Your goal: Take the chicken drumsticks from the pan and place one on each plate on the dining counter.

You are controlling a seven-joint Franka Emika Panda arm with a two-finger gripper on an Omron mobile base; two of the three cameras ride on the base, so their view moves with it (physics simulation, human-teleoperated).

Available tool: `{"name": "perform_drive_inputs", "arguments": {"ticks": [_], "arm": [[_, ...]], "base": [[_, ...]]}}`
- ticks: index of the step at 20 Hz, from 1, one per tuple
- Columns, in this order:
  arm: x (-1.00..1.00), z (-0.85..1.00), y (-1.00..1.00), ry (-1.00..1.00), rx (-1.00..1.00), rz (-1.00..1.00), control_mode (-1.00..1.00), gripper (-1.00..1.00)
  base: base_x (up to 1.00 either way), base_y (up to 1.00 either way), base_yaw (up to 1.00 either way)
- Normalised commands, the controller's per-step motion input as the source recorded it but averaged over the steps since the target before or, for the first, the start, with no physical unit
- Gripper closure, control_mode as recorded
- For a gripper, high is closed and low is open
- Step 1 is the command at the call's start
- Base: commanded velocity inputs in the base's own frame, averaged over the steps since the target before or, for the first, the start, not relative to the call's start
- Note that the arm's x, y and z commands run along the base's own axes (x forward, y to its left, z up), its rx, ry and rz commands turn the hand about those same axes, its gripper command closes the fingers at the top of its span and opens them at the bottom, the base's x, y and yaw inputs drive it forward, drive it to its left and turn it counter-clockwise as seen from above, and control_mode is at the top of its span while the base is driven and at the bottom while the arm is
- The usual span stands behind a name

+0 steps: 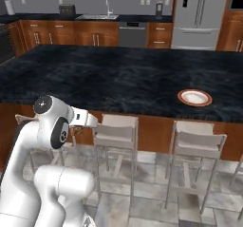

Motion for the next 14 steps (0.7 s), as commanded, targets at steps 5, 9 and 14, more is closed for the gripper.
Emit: {"name": "perform_drive_inputs", "arguments": {"ticks": [5,9,14], "arm": [[0.0,0.0,0.0,0.0,0.0,0.0,1.0,1.0],[0.0,0.0,0.0,0.0,0.0,0.0,1.0,1.0],[0.0,0.0,0.0,0.0,0.0,0.0,1.0,1.0]], "base": [[0.42,-1.0,-0.04],[0.57,-0.89,-0.09],[0.5,-0.64,-0.13]]}}
